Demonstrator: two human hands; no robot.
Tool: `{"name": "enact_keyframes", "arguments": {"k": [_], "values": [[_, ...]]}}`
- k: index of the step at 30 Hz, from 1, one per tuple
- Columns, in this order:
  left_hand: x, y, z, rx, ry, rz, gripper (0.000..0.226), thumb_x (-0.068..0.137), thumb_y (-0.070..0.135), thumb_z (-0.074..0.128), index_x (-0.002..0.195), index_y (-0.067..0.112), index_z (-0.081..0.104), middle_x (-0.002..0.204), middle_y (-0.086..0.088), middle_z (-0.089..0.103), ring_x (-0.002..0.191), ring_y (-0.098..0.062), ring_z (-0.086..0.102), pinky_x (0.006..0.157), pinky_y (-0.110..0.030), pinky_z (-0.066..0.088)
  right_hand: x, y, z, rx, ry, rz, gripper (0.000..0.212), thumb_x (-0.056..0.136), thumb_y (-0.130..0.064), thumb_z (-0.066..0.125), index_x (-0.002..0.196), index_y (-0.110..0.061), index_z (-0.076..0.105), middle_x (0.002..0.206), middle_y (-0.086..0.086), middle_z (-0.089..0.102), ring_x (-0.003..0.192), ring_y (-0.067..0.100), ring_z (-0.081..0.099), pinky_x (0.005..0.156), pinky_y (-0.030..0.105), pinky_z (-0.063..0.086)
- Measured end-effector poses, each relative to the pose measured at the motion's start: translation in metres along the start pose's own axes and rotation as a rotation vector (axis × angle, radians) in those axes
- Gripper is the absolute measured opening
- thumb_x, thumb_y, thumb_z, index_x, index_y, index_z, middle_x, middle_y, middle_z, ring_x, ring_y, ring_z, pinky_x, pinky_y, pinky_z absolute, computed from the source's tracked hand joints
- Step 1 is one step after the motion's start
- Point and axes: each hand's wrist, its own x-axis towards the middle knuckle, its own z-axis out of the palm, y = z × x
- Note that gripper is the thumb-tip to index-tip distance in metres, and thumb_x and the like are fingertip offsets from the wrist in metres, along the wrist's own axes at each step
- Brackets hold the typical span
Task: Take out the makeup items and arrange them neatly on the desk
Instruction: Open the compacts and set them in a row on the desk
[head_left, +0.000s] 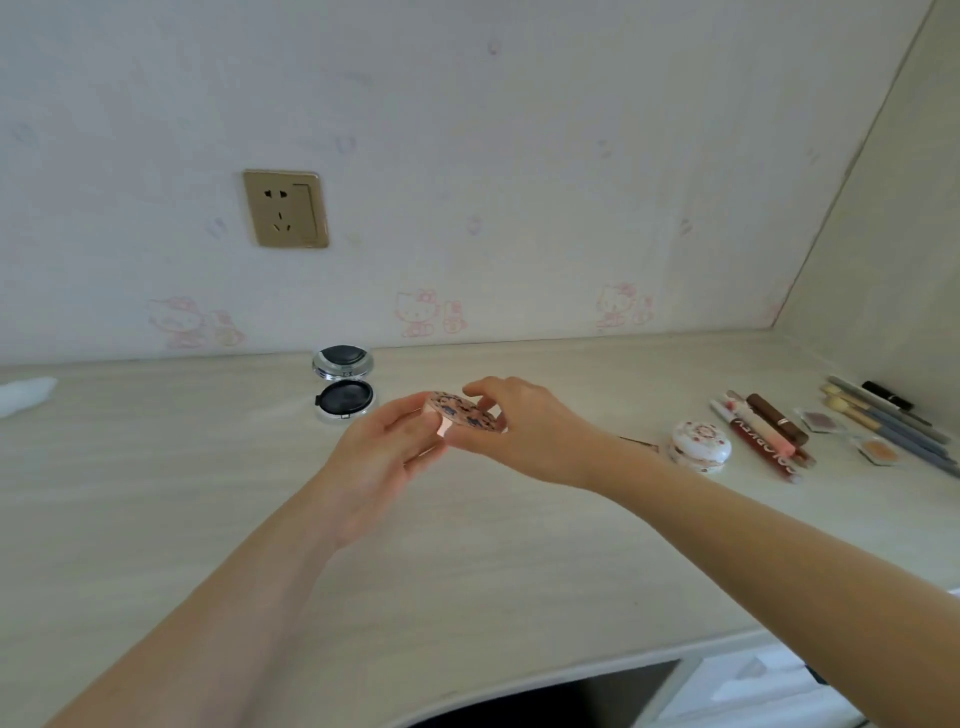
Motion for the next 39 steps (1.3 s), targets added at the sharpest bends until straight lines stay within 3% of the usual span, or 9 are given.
{"name": "enact_keyframes", "arguments": {"k": [4,7,10,14,19,24,27,31,39], "values": [[-0.008,0.001,0.000,-0.076,-0.017,-0.027,0.045,0.089,0.025,0.061,0.129,0.006,0.054,0.127,-0.013,0.062,0.115,-0.034,0.061,0.099,-0.044,0.048,0.006,-0.015,0.008,0.060,-0.030,0.039,0.054,0.084,-0.060,0.053,0.125,-0.024,0.054,0.113,-0.005,0.061,0.097,0.012,0.057,0.079,0.027,0.046],[-0.009,0.001,-0.003,-0.090,-0.047,-0.061,0.043,0.092,0.030,0.059,0.131,0.014,0.054,0.129,-0.007,0.062,0.114,-0.036,0.060,0.094,-0.050,0.050,0.010,-0.021,0.011,0.144,-0.075,0.070,0.045,0.085,-0.057,0.051,0.120,-0.028,0.056,0.109,-0.007,0.063,0.103,0.013,0.056,0.085,0.029,0.047],[-0.010,0.001,-0.006,-0.130,-0.056,-0.097,0.042,0.092,0.031,0.058,0.129,0.011,0.056,0.132,-0.007,0.059,0.113,-0.042,0.059,0.090,-0.052,0.052,0.015,-0.025,0.011,0.219,-0.147,0.132,0.052,0.085,-0.056,0.052,0.129,-0.028,0.050,0.116,-0.006,0.062,0.104,0.014,0.058,0.084,0.032,0.050],[-0.012,0.001,-0.012,-0.127,-0.098,-0.163,0.042,0.095,0.031,0.055,0.131,0.011,0.055,0.134,-0.010,0.057,0.114,-0.046,0.057,0.091,-0.049,0.052,0.020,-0.023,0.007,0.255,-0.271,0.157,0.053,0.084,-0.058,0.056,0.131,-0.033,0.048,0.097,-0.011,0.066,0.080,0.014,0.066,0.068,0.027,0.055],[-0.014,-0.001,-0.018,-0.139,-0.145,-0.133,0.044,0.091,0.020,0.057,0.134,0.007,0.052,0.133,-0.016,0.057,0.116,-0.043,0.057,0.091,-0.043,0.053,0.025,-0.018,0.004,0.279,-0.320,0.177,0.058,0.074,-0.051,0.072,0.126,-0.036,0.053,0.091,-0.012,0.070,0.084,0.008,0.070,0.075,0.030,0.059],[-0.014,0.001,-0.026,-0.004,-0.189,-0.105,0.051,0.087,0.007,0.060,0.136,0.004,0.047,0.130,-0.017,0.059,0.117,-0.034,0.059,0.090,-0.034,0.053,0.027,-0.019,0.003,0.306,-0.363,0.121,0.071,0.071,-0.028,0.081,0.135,-0.026,0.048,0.105,-0.002,0.067,0.096,0.012,0.068,0.081,0.030,0.059],[-0.014,0.000,-0.028,0.126,-0.191,-0.071,0.052,0.084,0.000,0.063,0.134,0.004,0.049,0.129,-0.015,0.060,0.119,-0.032,0.058,0.099,-0.037,0.048,0.026,-0.021,0.002,0.192,-0.361,0.050,0.073,0.070,-0.024,0.082,0.134,-0.026,0.049,0.110,-0.003,0.065,0.105,0.009,0.062,0.075,0.017,0.056],[-0.012,-0.001,-0.030,0.417,-0.069,0.014,0.058,0.074,-0.006,0.073,0.127,0.008,0.056,0.117,-0.008,0.068,0.110,-0.019,0.064,0.090,-0.022,0.051,0.029,-0.029,0.009,-0.097,-0.334,-0.079,0.068,0.069,-0.029,0.081,0.131,-0.027,0.053,0.120,-0.007,0.063,0.111,0.012,0.057,0.093,0.028,0.046],[-0.014,-0.007,-0.041,0.347,0.023,0.075,0.068,0.058,0.001,0.081,0.122,0.010,0.060,0.112,-0.002,0.071,0.104,-0.017,0.068,0.086,-0.022,0.053,0.033,-0.035,0.016,-0.188,-0.357,-0.183,0.054,0.076,-0.030,0.073,0.127,-0.022,0.057,0.109,0.000,0.066,0.098,0.019,0.058,0.089,0.036,0.048]]}}
